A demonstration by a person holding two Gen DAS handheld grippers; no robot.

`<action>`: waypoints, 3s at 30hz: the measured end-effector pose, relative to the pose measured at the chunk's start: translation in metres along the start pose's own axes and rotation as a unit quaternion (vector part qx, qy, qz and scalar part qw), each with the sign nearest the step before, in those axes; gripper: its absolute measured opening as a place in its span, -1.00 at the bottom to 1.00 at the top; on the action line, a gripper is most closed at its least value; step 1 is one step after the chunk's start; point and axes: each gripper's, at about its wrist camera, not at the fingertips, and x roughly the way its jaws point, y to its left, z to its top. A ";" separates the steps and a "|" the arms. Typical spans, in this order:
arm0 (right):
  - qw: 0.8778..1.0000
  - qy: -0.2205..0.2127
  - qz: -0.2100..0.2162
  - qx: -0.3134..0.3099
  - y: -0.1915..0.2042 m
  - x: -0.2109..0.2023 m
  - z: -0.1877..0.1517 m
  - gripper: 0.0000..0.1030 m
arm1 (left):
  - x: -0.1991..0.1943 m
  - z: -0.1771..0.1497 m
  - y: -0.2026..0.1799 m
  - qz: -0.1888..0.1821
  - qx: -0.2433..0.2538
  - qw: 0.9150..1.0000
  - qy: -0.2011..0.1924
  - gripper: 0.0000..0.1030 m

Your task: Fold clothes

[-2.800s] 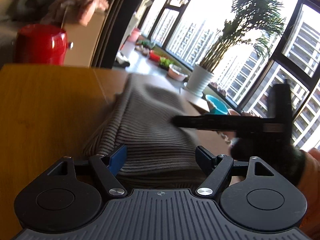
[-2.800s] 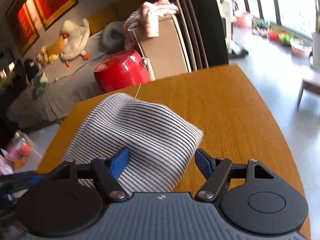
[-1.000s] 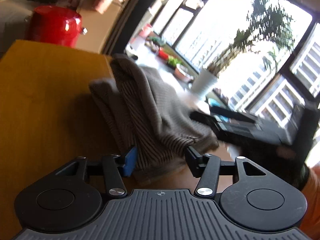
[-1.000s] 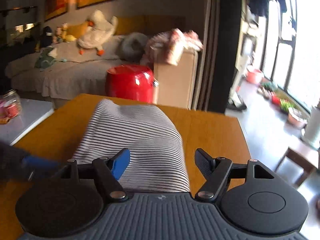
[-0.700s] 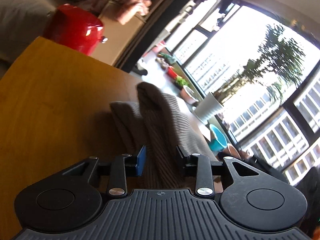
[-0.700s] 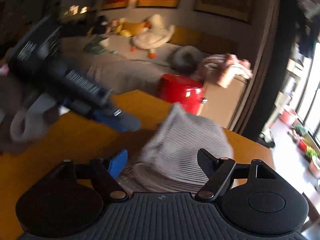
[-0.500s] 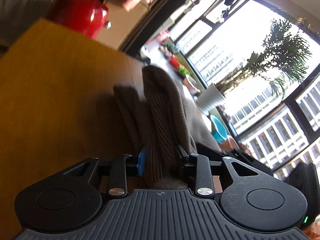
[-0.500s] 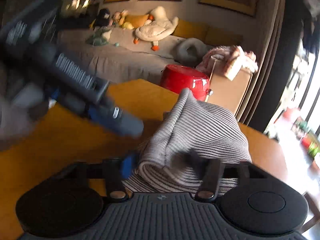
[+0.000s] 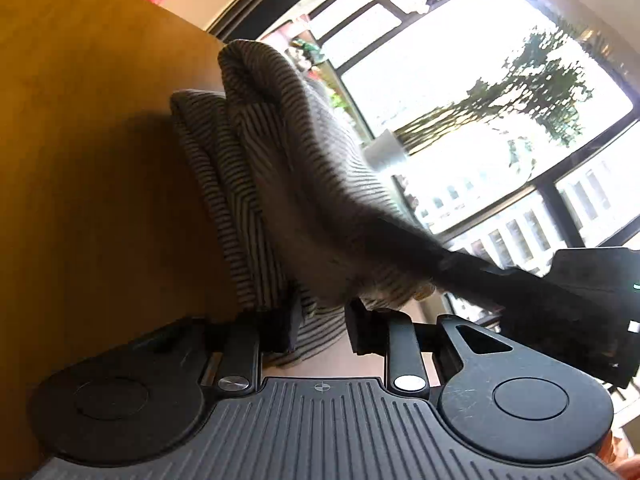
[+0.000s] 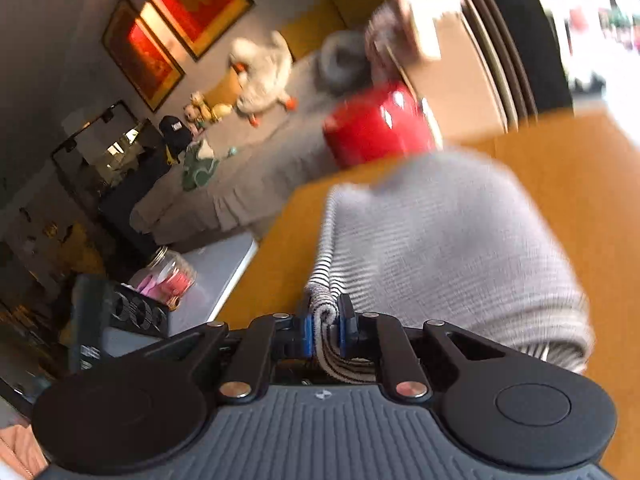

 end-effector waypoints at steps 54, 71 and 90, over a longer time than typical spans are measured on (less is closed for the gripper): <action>0.981 0.011 -0.180 -0.073 -0.057 0.038 0.065 1.00 | -0.003 0.032 -0.042 0.108 0.133 0.983 -0.069 -0.08; 0.992 0.038 -0.109 -0.046 -0.047 0.006 0.025 1.00 | -0.006 0.031 -0.036 0.101 0.118 0.985 -0.071 -0.01; 0.974 0.023 -0.174 -0.142 -0.022 -0.006 -0.004 1.00 | -0.005 0.025 -0.046 0.141 0.133 0.979 -0.065 0.18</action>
